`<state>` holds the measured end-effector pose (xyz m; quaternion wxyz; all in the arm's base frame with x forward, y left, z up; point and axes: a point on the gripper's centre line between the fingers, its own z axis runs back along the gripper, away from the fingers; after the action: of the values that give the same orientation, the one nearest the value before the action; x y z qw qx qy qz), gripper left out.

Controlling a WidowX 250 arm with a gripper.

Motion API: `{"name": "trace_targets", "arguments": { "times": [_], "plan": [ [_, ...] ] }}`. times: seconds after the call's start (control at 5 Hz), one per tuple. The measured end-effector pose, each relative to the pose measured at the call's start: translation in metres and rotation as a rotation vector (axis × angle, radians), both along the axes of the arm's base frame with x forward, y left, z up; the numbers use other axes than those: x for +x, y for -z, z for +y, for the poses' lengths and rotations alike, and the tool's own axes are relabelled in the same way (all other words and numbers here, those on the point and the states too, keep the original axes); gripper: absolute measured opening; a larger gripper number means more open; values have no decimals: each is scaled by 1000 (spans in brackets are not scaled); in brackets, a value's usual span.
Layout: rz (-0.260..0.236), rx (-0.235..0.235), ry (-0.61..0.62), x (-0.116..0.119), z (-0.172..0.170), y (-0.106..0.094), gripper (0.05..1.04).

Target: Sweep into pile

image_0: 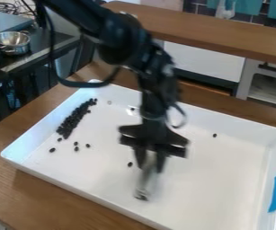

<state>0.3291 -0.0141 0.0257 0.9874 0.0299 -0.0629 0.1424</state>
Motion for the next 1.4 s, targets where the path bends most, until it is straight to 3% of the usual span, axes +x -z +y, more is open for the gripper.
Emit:
{"name": "trace_targets", "arguments": {
  "times": [0.2, 0.6, 0.8, 1.0, 1.2, 1.4],
  "plan": [
    [-13, 15, -7, -1, 39, -2, 367],
    [-119, 102, 52, -7, 95, 2, 367],
    [-147, 143, 58, -11, 124, 3, 367],
    [-141, 170, 39, -12, 153, -1, 367],
    [-113, 130, 14, -15, 153, -2, 367],
    [-111, 72, -23, -5, 132, -16, 367]
  ]
}}
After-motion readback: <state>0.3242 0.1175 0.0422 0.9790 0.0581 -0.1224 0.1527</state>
